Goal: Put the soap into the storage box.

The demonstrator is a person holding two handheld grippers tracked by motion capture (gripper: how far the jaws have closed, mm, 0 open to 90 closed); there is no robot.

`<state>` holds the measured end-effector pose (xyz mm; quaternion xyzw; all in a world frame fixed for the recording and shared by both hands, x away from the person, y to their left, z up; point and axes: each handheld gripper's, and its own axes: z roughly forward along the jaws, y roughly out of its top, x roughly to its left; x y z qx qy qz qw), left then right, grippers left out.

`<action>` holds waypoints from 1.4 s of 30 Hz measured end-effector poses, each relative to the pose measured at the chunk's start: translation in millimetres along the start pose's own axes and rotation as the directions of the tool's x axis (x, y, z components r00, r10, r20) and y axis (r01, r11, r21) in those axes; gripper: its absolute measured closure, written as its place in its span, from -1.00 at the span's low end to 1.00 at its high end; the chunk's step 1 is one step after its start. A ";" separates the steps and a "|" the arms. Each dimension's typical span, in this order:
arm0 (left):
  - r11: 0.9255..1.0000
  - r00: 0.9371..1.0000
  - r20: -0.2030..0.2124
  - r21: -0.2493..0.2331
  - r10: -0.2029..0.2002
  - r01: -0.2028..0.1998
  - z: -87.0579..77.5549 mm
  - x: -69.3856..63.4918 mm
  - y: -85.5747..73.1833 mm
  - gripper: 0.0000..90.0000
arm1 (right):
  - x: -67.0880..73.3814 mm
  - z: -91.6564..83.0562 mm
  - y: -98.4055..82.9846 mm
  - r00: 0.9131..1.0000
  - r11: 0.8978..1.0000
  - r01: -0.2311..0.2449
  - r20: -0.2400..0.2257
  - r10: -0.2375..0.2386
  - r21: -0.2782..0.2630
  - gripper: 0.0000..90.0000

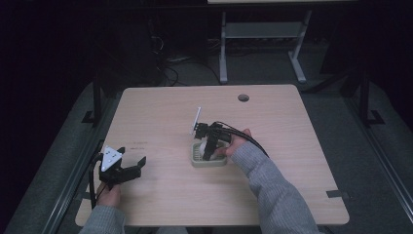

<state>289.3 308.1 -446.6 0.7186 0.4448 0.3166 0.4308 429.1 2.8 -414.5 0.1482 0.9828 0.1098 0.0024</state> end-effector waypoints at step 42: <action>1.000 1.000 0.000 0.003 0.002 -0.002 -1.0 0.4 -0.4 -0.72 | -1.1 -30.8 -20.3 0.999 0.994 -0.044 0.007 0.045 -0.100 -0.57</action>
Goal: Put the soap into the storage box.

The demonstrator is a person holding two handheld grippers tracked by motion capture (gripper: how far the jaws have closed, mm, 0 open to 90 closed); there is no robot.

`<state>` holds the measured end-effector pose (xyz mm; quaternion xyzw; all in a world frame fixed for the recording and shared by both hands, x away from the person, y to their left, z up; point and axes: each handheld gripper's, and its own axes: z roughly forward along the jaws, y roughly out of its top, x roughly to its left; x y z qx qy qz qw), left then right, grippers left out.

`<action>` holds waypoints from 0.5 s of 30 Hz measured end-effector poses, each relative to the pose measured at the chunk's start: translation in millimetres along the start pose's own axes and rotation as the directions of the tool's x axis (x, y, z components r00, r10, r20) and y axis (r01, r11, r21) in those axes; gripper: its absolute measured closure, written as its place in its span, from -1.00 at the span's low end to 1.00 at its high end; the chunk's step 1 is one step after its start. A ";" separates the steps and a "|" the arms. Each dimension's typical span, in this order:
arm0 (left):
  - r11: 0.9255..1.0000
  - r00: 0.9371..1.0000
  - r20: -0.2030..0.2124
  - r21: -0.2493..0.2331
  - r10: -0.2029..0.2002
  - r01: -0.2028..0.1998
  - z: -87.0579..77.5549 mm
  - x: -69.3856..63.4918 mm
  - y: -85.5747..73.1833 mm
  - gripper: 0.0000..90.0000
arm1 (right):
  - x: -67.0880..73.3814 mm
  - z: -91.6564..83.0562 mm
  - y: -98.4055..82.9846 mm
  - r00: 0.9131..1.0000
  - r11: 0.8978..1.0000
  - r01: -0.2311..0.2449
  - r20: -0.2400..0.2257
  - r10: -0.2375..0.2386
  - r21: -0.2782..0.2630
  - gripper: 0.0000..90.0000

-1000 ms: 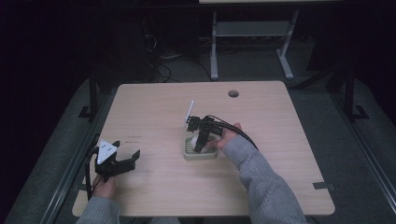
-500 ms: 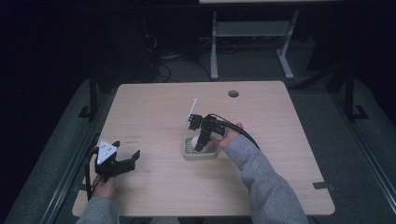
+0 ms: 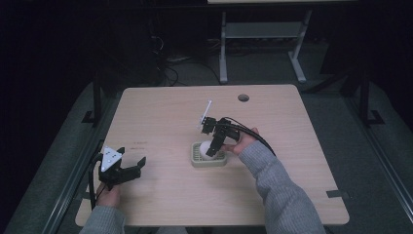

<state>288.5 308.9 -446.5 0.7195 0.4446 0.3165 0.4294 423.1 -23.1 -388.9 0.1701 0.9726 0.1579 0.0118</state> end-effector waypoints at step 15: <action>1.000 1.000 0.000 0.001 0.001 -0.001 0.5 -0.5 -0.4 -0.71 | -1.2 -13.2 -13.7 1.000 1.000 -0.017 0.010 0.017 -0.017 -0.55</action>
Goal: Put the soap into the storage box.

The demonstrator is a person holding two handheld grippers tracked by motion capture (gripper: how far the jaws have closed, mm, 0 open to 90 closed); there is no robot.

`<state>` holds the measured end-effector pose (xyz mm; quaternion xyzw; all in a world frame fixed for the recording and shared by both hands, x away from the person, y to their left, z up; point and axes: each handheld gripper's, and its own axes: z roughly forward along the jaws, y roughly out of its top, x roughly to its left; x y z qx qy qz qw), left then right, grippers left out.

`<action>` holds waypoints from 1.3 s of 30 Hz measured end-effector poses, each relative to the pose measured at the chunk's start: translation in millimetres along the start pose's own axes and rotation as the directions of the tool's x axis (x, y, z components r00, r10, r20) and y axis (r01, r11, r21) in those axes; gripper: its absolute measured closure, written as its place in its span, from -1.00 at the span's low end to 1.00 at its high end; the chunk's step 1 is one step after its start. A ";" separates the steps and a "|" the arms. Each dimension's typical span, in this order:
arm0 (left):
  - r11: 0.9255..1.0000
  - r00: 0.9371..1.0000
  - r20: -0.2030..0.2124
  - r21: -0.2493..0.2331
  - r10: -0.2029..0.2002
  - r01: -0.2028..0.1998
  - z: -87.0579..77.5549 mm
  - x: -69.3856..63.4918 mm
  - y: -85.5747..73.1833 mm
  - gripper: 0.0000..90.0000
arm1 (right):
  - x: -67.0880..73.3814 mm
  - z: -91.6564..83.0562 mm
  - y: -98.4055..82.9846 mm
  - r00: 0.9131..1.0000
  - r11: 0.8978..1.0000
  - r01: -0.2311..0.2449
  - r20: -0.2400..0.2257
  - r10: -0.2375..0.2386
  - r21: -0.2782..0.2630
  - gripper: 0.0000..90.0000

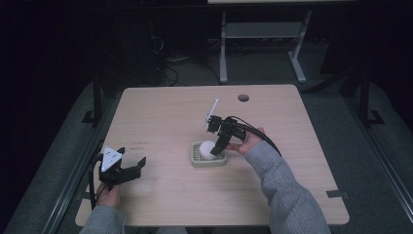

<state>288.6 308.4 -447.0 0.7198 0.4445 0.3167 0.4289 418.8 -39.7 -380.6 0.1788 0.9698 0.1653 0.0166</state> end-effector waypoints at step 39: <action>1.000 1.000 -0.002 -0.002 -0.003 0.003 -0.6 -0.1 -0.2 -0.72 | -3.1 -22.6 -44.7 0.998 0.997 -0.066 0.018 0.067 -0.027 -0.52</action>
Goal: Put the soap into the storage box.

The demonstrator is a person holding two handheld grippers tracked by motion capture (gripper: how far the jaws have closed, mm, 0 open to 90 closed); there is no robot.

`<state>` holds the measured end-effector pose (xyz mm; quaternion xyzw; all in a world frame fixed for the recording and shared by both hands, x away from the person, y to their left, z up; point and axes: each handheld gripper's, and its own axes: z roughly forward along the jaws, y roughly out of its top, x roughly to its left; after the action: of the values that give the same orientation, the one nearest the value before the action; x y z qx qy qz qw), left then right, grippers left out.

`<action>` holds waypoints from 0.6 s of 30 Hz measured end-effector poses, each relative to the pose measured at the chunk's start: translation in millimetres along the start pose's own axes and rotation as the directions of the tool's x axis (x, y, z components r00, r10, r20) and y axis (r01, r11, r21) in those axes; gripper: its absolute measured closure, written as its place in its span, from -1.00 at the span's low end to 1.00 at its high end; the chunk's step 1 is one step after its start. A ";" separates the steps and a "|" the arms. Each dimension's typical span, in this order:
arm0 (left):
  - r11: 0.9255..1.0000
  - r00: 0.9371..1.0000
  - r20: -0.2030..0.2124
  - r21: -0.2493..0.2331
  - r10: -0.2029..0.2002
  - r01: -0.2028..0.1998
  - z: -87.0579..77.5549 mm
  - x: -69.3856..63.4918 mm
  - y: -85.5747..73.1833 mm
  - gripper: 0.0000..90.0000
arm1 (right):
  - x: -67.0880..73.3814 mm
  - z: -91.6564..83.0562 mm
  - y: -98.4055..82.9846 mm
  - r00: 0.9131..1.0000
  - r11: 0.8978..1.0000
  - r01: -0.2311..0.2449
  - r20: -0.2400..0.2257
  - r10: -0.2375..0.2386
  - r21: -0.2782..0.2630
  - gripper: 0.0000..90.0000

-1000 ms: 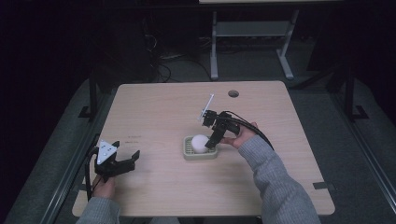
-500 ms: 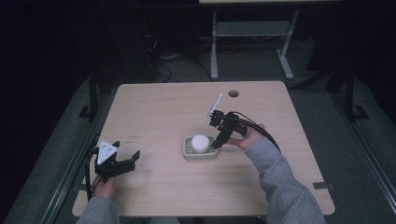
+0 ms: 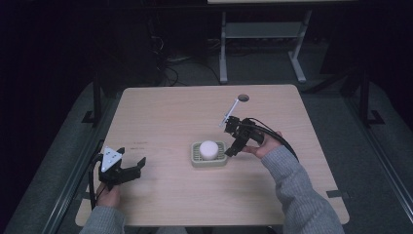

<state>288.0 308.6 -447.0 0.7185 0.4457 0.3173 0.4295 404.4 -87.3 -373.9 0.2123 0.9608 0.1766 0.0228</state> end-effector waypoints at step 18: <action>1.000 1.000 -0.002 0.005 0.006 -0.006 0.1 -0.9 0.0 -0.72 | -3.8 -3.4 -27.8 0.999 0.999 -0.041 -0.007 0.041 -0.017 -0.52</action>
<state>287.7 307.7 -447.1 0.7207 0.4448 0.3181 0.4261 396.3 -113.6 -380.6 0.2310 0.9548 0.1863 0.0177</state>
